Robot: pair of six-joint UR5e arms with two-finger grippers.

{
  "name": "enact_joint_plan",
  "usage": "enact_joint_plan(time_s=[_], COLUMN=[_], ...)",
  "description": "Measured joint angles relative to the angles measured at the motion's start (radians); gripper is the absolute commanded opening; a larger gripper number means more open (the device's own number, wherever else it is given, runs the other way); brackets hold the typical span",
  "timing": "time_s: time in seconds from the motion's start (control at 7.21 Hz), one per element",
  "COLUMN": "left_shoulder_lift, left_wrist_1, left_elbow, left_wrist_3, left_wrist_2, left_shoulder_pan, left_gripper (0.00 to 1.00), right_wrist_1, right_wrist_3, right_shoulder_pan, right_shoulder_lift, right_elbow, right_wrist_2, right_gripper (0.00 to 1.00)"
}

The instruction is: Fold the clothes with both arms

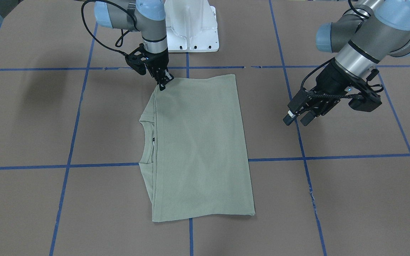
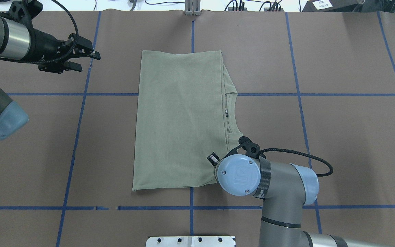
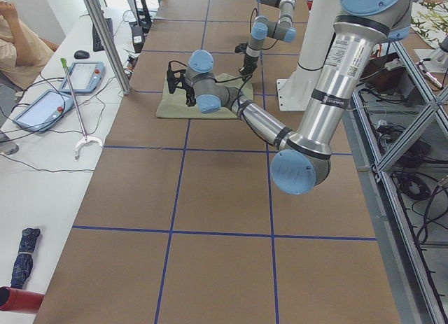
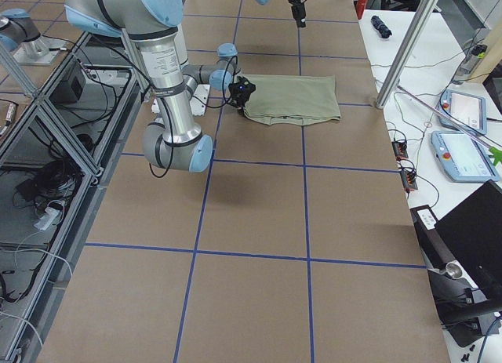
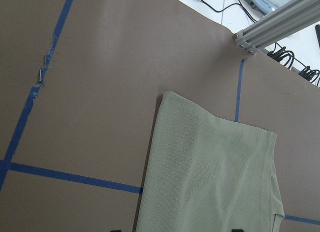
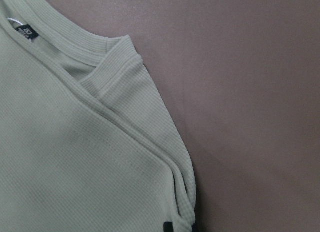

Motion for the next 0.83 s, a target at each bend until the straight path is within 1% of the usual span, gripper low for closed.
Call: enact_joint_plan(time_s=[0.14,0.28,0.55,0.83], left_shoulder_lift=[0.005,0.023,0.087,0.171], left_wrist_1=[-0.001,-0.003,-0.001,0.001], left_elbow=[-0.015,-0.040,-0.108,-0.168], left_wrist_3=[-0.057,-0.138,-0.344,-0.543], left_wrist_2=[0.003,0.046,0.262,0.444], left_shoulder_pan=[0.017,0.072,0.281,0.508], left_gripper=[0.79,0.78,0.78,0.78], right_wrist_1=[-0.005,-0.008,-0.009,-0.009], right_wrist_3=[0.003,0.005,0.008,0.008], right_shoulder_pan=[0.003,0.004,0.003,0.001], right_shoulder_lift=[-0.007,-0.016,-0.026,-0.028], right_elbow=[0.030,0.047,0.057,0.058], right_wrist_2=[0.009,0.014,0.018,0.026], right_gripper=[0.00,0.00,0.00,0.00])
